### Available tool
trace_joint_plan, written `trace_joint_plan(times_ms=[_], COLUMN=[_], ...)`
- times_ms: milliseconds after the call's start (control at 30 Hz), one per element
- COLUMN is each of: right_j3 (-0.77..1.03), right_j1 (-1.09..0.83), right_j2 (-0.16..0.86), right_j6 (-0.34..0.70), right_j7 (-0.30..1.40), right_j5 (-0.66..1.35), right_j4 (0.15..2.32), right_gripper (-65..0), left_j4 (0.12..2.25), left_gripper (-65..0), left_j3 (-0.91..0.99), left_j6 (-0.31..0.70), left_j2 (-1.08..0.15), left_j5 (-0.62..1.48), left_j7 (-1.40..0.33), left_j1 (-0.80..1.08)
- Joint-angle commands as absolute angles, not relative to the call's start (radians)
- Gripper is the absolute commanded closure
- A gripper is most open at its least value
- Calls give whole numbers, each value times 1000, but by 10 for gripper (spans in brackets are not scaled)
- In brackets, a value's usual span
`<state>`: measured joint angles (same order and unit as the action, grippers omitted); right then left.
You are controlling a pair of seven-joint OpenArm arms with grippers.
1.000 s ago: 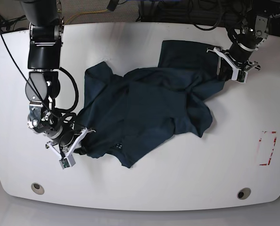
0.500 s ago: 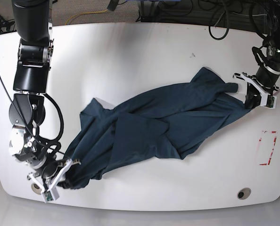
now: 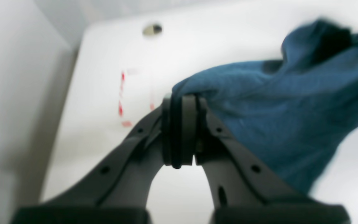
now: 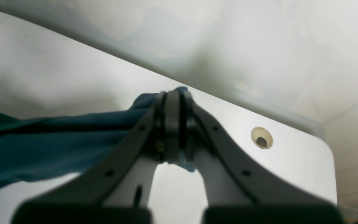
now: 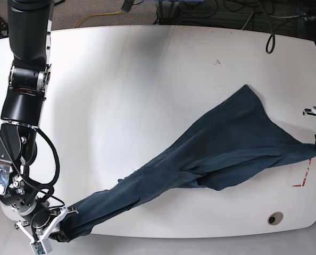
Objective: Fold the T-shirt properly
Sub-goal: 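Pull the grippers apart to stretch the shirt out lengthwise, then release with the right gripper and regrasp the shirt near its hem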
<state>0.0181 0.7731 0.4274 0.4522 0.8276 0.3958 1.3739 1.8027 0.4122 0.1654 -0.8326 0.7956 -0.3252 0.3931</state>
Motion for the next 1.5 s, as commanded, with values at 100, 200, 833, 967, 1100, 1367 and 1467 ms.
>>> trace_joint_plan(times_ms=[100, 200, 833, 967, 1100, 1367, 1467], right_j3=[28, 31, 200, 291, 305, 308, 328], right_j1=[799, 748, 249, 182, 111, -7, -39], right_j2=[446, 460, 455, 407, 406, 394, 378], right_j6=[450, 450, 450, 450, 450, 450, 450], right_j7=[802, 802, 792, 794, 794, 765, 765], right_j5=[397, 400, 404, 397, 398, 404, 404], right_j4=[1392, 1399, 1517, 1517, 1512, 1512, 1512], right_gripper=[0, 0, 0, 0, 0, 0, 0], left_j4=[1793, 1788, 1724, 1695, 1650, 1593, 1560], left_gripper=[0, 0, 0, 0, 0, 0, 0], left_j3=[444, 444, 455, 518, 596, 700, 731], left_j6=[197, 199, 417, 507, 639, 698, 698], left_j2=[-878, -874, -616, -526, -433, -343, -341], left_j5=[845, 845, 593, 479, 340, 199, 196], left_j7=[-302, -302, -303, -303, -303, -303, -303], left_j1=[386, 390, 550, 565, 562, 547, 544])
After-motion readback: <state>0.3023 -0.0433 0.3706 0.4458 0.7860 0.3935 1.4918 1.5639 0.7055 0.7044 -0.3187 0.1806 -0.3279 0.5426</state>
